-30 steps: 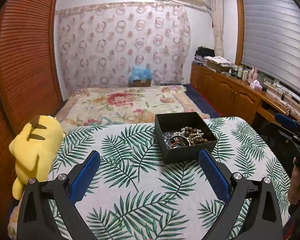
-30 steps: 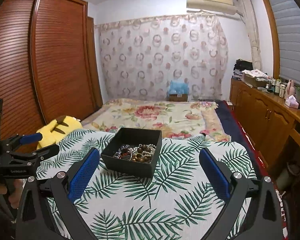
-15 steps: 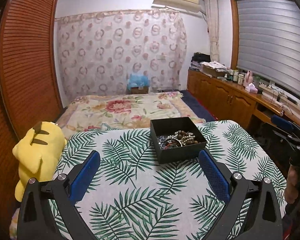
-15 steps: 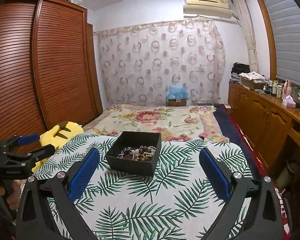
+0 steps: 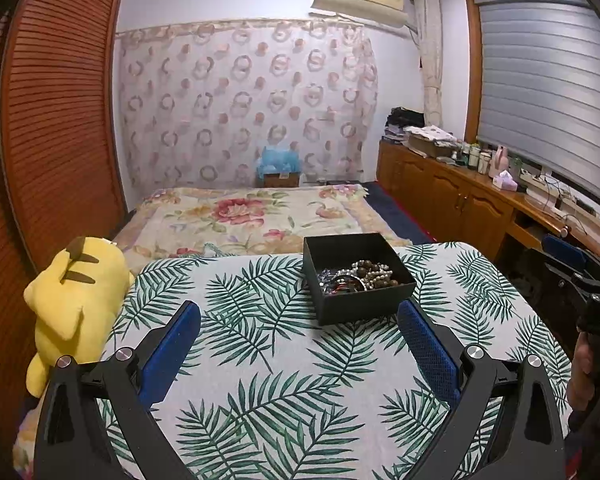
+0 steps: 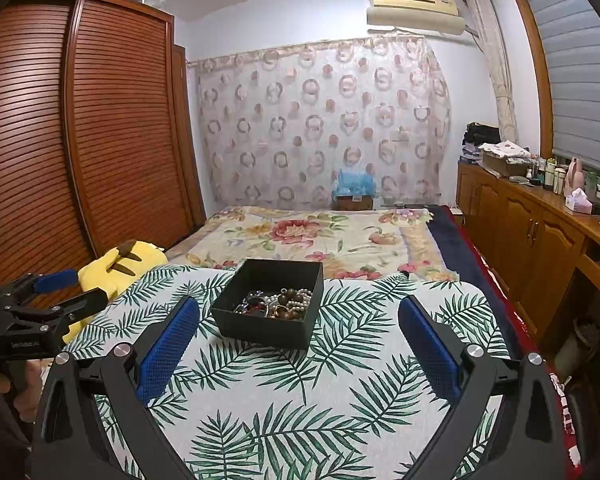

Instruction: Organize jewelry

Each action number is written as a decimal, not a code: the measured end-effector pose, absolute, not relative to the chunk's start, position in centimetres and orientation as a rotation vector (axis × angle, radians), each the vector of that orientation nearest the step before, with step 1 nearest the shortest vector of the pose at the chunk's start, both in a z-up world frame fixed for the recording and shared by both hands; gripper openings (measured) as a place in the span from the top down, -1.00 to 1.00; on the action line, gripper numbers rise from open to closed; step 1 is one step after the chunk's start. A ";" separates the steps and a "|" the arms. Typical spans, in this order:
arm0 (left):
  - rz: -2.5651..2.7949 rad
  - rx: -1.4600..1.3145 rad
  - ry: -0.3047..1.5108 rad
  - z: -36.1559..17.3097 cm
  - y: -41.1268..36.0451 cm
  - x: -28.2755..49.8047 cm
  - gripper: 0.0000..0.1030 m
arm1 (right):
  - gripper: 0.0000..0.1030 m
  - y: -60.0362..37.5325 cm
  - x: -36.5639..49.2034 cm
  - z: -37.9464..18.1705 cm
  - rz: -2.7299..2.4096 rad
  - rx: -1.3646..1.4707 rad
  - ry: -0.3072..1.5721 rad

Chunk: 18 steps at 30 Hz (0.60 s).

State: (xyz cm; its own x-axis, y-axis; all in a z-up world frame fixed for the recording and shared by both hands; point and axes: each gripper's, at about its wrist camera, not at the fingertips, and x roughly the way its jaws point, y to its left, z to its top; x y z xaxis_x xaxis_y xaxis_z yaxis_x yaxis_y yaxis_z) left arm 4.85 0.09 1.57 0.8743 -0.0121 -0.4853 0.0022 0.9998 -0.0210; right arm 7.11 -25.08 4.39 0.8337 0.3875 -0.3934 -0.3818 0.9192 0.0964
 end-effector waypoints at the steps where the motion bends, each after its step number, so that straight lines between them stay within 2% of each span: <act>1: -0.006 -0.020 0.508 1.6 0.1 4.9 -0.85 | -0.95 -25.1 7.1 4.4 0.408 0.015 0.420; 18: 0.007 -0.016 0.499 1.7 0.3 4.7 -0.85 | -0.95 -24.9 7.2 4.2 0.409 0.015 0.418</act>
State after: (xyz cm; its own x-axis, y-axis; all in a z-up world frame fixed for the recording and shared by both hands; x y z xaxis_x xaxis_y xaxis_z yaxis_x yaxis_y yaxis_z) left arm 4.69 0.32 1.70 0.8783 0.0025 -0.4782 -0.0104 0.9998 -0.0139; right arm 7.16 -24.90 4.23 0.8336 0.3894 -0.3918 -0.3833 0.9185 0.0973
